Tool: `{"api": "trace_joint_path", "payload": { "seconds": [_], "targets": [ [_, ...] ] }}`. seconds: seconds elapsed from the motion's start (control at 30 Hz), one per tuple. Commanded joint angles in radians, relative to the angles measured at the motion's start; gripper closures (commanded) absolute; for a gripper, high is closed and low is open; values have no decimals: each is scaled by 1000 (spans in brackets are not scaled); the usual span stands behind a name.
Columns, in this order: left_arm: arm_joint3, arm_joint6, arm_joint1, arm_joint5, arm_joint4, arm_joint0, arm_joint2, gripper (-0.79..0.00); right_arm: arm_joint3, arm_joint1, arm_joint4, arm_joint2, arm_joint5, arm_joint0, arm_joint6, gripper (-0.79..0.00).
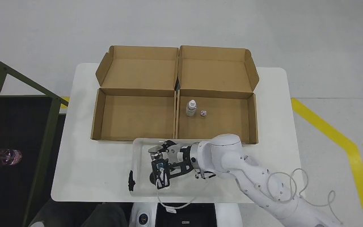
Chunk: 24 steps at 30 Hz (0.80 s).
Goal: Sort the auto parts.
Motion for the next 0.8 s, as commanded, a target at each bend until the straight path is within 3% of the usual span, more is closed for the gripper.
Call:
{"api": "trace_joint_path", "payload": {
  "seconds": [0.0, 0.77],
  "targets": [
    [0, 0, 0, 0, 0, 0, 0, -785, -6, 3, -2, 12, -1, -2, -9, 0],
    [0, 0, 0, 0, 0, 0, 0, -785, 44, -5, 8, 48, 40, 64, -59, 0]
  ]
}}
